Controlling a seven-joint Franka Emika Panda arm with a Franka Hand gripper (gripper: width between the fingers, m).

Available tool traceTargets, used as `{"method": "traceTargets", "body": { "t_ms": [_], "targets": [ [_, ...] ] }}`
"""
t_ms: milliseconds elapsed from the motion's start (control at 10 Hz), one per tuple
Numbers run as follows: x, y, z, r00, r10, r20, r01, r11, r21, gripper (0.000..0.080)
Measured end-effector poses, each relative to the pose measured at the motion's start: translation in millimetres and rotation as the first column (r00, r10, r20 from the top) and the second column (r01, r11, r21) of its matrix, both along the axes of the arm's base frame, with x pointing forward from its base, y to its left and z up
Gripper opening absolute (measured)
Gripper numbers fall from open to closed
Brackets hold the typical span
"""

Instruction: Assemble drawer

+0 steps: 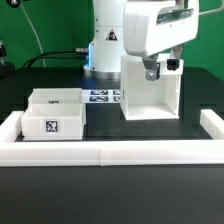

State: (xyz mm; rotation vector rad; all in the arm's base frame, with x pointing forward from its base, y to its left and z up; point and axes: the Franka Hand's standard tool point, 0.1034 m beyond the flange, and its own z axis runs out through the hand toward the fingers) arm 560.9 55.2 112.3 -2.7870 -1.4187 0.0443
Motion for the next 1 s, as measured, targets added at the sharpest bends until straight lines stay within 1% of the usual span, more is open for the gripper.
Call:
{"method": "traceTargets", "body": {
  "t_ms": [700, 800, 900, 1000],
  "targets": [
    [-0.5, -0.8, 0.3, 1.000, -0.003, 0.001, 0.003, 1.000, 0.001, 0.0650],
    [-5.9, -5.1, 2.8, 0.999, -0.038, 0.014, 0.038, 0.999, 0.006, 0.0650],
    [-19.2, -7.7, 9.0, 0.992, -0.123, 0.040, 0.123, 0.992, 0.009, 0.0650],
    [-36.0, -7.0, 14.4, 0.977, -0.206, 0.047, 0.206, 0.978, 0.008, 0.0650]
  ]
}}
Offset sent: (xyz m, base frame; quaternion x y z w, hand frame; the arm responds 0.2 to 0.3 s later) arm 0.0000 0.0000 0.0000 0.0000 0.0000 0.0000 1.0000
